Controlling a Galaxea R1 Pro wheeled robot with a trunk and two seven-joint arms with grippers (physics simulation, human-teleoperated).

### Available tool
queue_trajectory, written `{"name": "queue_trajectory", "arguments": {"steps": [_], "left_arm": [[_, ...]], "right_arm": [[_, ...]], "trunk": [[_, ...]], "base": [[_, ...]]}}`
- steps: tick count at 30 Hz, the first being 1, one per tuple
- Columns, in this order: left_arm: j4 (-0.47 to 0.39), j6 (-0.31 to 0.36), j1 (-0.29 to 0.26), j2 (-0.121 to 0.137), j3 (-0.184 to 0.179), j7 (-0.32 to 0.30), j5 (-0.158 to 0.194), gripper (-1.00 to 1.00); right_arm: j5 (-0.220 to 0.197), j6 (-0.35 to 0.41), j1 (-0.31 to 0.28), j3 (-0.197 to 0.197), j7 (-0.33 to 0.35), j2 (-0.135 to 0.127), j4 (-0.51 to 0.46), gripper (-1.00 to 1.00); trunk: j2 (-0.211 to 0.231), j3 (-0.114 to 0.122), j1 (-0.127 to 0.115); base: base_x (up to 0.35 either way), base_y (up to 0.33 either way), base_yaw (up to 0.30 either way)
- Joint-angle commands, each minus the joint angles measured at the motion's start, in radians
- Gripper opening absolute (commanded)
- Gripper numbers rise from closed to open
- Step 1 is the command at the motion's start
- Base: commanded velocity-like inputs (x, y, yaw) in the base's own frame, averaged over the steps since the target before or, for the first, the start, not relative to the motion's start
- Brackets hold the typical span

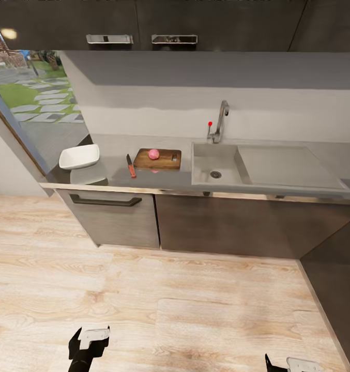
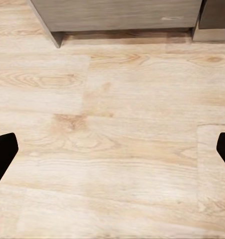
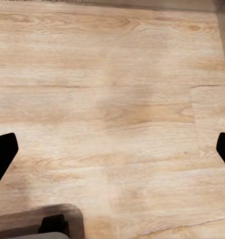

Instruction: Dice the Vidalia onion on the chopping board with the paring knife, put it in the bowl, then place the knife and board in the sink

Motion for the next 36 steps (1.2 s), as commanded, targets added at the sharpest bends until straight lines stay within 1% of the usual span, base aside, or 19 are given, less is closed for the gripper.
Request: {"name": "queue_trajectory", "arguments": {"steps": [1,8,36], "left_arm": [[0.003,0.017,-0.002,-0.001,-0.009,-0.001,0.009,1.00],[0.002,0.042,-0.001,-0.001,-0.008,-0.001,0.010,1.00],[0.002,0.045,-0.001,-0.002,-0.008,-0.001,0.010,1.00]], "right_arm": [[0.009,-0.005,-0.001,-0.008,0.003,0.001,0.003,1.00],[0.009,-0.007,0.000,-0.008,0.002,0.001,0.006,1.00],[0.009,-0.007,0.000,-0.010,-0.002,0.000,0.008,1.00]], "trunk": [[-0.001,0.000,0.000],[-0.001,0.011,0.000],[-0.001,0.055,0.000]], "base": [[0.000,0.000,0.000],[0.000,0.000,0.000],[0.000,0.000,0.000]]}}
